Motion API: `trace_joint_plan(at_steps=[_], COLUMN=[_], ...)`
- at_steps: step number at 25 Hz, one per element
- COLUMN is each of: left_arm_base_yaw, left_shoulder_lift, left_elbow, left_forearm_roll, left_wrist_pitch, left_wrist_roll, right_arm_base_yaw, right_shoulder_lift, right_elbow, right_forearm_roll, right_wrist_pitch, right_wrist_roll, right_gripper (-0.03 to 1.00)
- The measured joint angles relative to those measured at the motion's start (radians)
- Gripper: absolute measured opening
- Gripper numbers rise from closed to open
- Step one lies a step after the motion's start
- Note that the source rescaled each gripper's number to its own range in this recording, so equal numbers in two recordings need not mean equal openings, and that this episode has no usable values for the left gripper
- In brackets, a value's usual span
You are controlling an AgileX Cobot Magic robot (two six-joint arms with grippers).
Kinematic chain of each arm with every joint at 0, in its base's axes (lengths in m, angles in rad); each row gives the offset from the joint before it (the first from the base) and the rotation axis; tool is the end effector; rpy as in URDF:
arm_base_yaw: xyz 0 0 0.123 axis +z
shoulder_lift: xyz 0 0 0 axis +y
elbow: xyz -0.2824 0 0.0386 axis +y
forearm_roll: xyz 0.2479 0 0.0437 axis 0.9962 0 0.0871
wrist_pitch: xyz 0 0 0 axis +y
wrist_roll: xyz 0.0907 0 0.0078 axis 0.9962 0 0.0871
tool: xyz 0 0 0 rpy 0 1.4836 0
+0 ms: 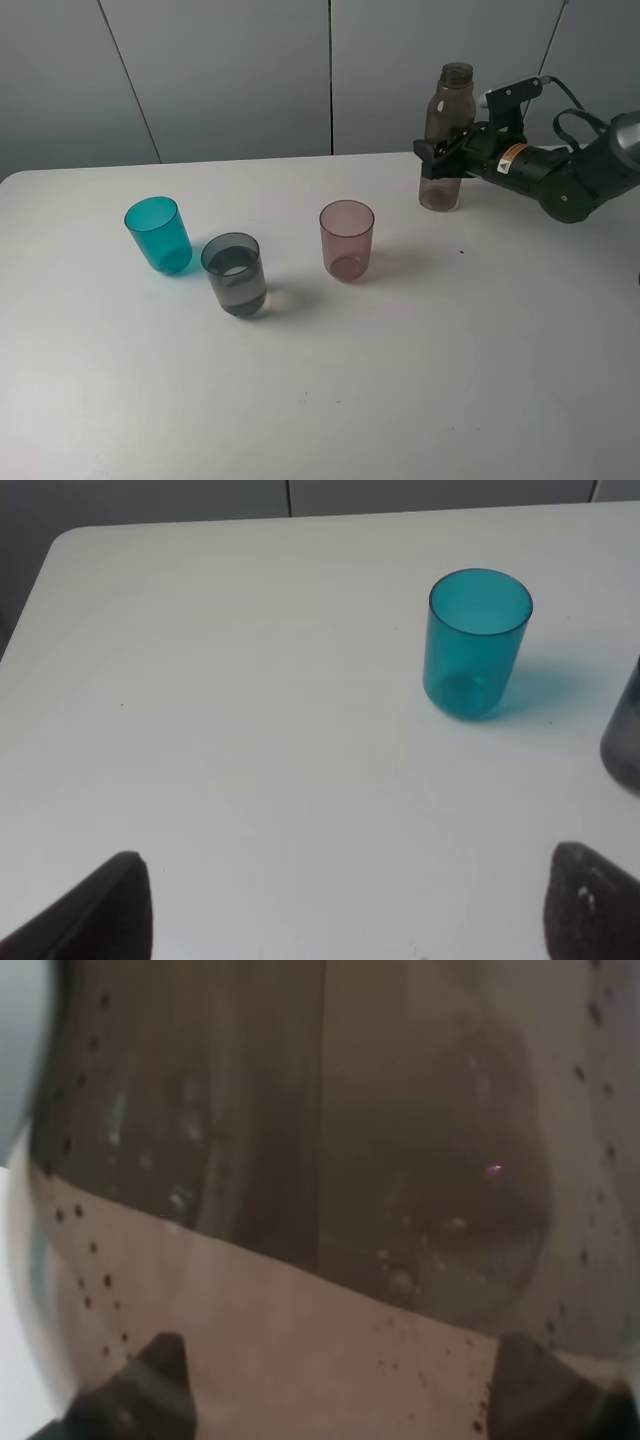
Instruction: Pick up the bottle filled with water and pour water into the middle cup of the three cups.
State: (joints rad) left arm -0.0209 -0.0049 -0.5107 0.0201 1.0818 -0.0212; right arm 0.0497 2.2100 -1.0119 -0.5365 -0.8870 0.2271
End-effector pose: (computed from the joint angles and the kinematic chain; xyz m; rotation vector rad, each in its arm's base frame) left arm -0.0077 0.0018 0.2784 -0.0017 2.0496 -0.0021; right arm 0.4080 0.0564 0.0869 -0.4456 1.8026 0.3229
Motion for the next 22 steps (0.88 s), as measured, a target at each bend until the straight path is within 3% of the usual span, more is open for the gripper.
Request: trace_joint_plan(at_steps=[13, 14, 15, 16, 18, 22], left_arm_base_yaw=[0.0, 0.0, 0.0, 0.0, 0.0, 0.0], left_shoulder_lift=[0.0, 0.0, 0.0, 0.0, 0.0, 0.0], left_elbow=[0.0, 0.0, 0.0, 0.0, 0.0, 0.0], left_forearm_roll=[0.0, 0.0, 0.0, 0.0, 0.0, 0.0], left_wrist_pitch=[0.0, 0.0, 0.0, 0.0, 0.0, 0.0], left_wrist_roll=[0.0, 0.0, 0.0, 0.0, 0.0, 0.0], right_arm_base_yaw=[0.0, 0.0, 0.0, 0.0, 0.0, 0.0], right_shoulder_lift=[0.0, 0.0, 0.0, 0.0, -0.004, -0.062], right_elbow=[0.004, 0.009, 0.016, 0.025, 0.047, 0.126], right_forearm_roll=[-0.008, -0.008, -0.011, -0.011, -0.009, 0.015], right_wrist_pitch=[-0.005, -0.01, -0.016, -0.017, -0.012, 0.037], right_wrist_roll=[0.019, 0.026, 0.033, 0.041, 0.049, 0.031], right_gripper=[0.01, 0.18, 0.59, 0.82, 0.96, 0.99])
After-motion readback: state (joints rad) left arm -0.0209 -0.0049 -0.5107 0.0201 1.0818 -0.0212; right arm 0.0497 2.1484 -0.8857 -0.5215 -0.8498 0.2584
